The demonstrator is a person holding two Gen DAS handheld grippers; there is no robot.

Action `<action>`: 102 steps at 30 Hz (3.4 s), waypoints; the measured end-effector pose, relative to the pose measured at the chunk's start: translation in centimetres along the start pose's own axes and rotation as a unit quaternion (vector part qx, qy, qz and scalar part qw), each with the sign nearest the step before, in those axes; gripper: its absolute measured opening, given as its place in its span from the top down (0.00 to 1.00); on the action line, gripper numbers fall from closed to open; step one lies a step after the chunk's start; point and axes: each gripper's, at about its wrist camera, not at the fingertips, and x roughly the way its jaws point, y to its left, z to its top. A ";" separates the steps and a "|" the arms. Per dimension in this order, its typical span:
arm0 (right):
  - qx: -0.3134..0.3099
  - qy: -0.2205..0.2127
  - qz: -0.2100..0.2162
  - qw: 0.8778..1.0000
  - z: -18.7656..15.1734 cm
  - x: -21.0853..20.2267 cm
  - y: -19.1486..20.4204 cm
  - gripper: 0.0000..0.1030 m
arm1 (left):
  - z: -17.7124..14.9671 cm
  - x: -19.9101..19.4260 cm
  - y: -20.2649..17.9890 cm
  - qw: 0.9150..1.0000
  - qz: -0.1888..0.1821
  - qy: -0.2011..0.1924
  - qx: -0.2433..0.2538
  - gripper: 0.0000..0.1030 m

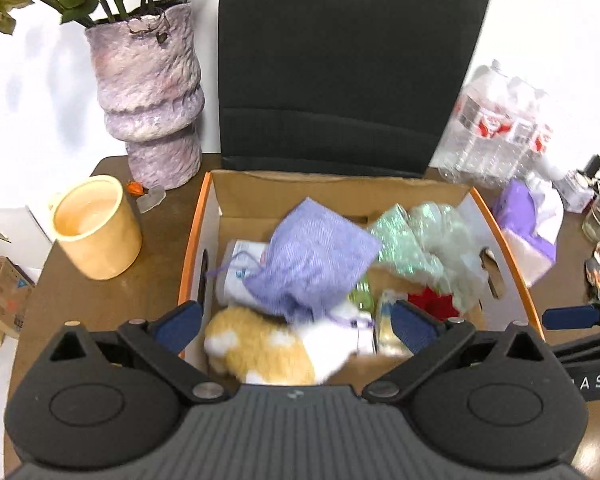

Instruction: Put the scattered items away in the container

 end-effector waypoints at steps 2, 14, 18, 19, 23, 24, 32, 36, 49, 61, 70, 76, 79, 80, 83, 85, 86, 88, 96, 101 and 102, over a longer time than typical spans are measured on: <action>-0.002 0.005 0.002 1.000 -0.8 -0.1 0.2 0.16 | -0.8 -0.7 -0.1 1.000 0.000 0.000 -0.002 0.00; -0.039 -0.026 -0.021 0.999 -8.4 -3.0 1.9 0.15 | -7.2 -5.2 -1.1 1.000 -0.005 -0.029 0.001 0.00; -0.037 -0.062 0.008 0.997 -11.6 -4.2 2.1 0.14 | -10.0 -7.3 -1.6 0.998 -0.008 -0.059 0.010 0.00; -0.035 -0.073 0.020 0.996 -12.6 -4.5 2.1 0.14 | -11.0 -7.7 -1.6 0.998 -0.008 -0.067 0.011 0.00; -0.013 -0.113 0.053 0.992 -17.2 -5.0 2.0 0.11 | -16.3 -8.4 -1.9 0.995 -0.002 -0.096 0.022 0.00; -0.009 -0.127 0.052 0.990 -18.6 -5.0 2.0 0.11 | -17.9 -8.6 -1.9 0.994 -0.003 -0.107 0.027 0.00; -0.002 -0.244 0.032 0.969 -28.1 -4.2 2.6 0.00 | -28.4 -8.8 -2.4 0.984 0.020 -0.165 0.068 0.00; 0.016 -0.234 0.034 0.972 -29.6 -2.6 2.7 0.00 | -29.3 -7.3 -1.8 0.990 0.012 -0.134 0.050 0.00; -0.003 -0.209 -0.057 0.976 -29.5 0.5 4.1 0.00 | -29.3 -5.3 -1.4 0.991 0.031 -0.120 0.040 0.00; -0.003 -0.210 -0.057 0.976 -30.2 0.2 4.3 0.00 | -29.4 -5.0 -1.4 0.994 0.023 -0.104 0.033 0.00; -0.004 -0.210 -0.056 0.976 -30.2 0.1 4.3 0.00 | -29.3 -5.0 -1.4 0.994 0.022 -0.103 0.033 0.00; -0.006 -0.209 -0.054 0.976 -30.4 0.1 4.4 0.00 | -29.3 -5.0 -1.4 0.994 0.021 -0.103 0.033 0.00; -0.006 -0.210 -0.054 0.976 -30.4 0.1 4.4 0.00 | -29.3 -5.0 -1.4 0.994 0.021 -0.104 0.033 0.00; -0.006 -0.210 -0.054 0.976 -30.4 0.1 4.4 0.00 | -29.3 -5.0 -1.4 0.994 0.021 -0.104 0.033 0.00; -0.006 -0.210 -0.054 0.976 -30.4 0.1 4.3 0.00 | -29.3 -5.0 -1.4 0.994 0.021 -0.104 0.033 0.00; -0.006 -0.210 -0.054 0.976 -30.4 0.1 4.3 0.00 | -29.3 -5.0 -1.4 0.994 0.021 -0.104 0.033 0.00; -0.006 -0.210 -0.054 0.976 -30.4 0.1 4.3 0.00 | -29.3 -5.0 -1.4 0.994 0.020 -0.104 0.033 0.00; -0.005 -0.210 -0.054 0.976 -30.4 0.1 4.3 0.00 | -29.3 -5.0 -1.5 0.994 0.020 -0.104 0.032 0.00; -0.005 -0.210 -0.054 0.976 -30.4 0.0 4.3 0.00 | -29.3 -4.9 -1.5 0.994 0.020 -0.104 0.032 0.00; -0.005 -0.210 -0.054 0.976 -30.5 0.0 4.3 0.00 | -29.3 -5.0 -1.5 0.994 0.020 -0.104 0.032 0.00; -0.005 -0.210 -0.054 0.976 -30.5 0.0 4.3 0.00 | -29.3 -5.0 -1.5 0.994 0.020 -0.104 0.032 0.00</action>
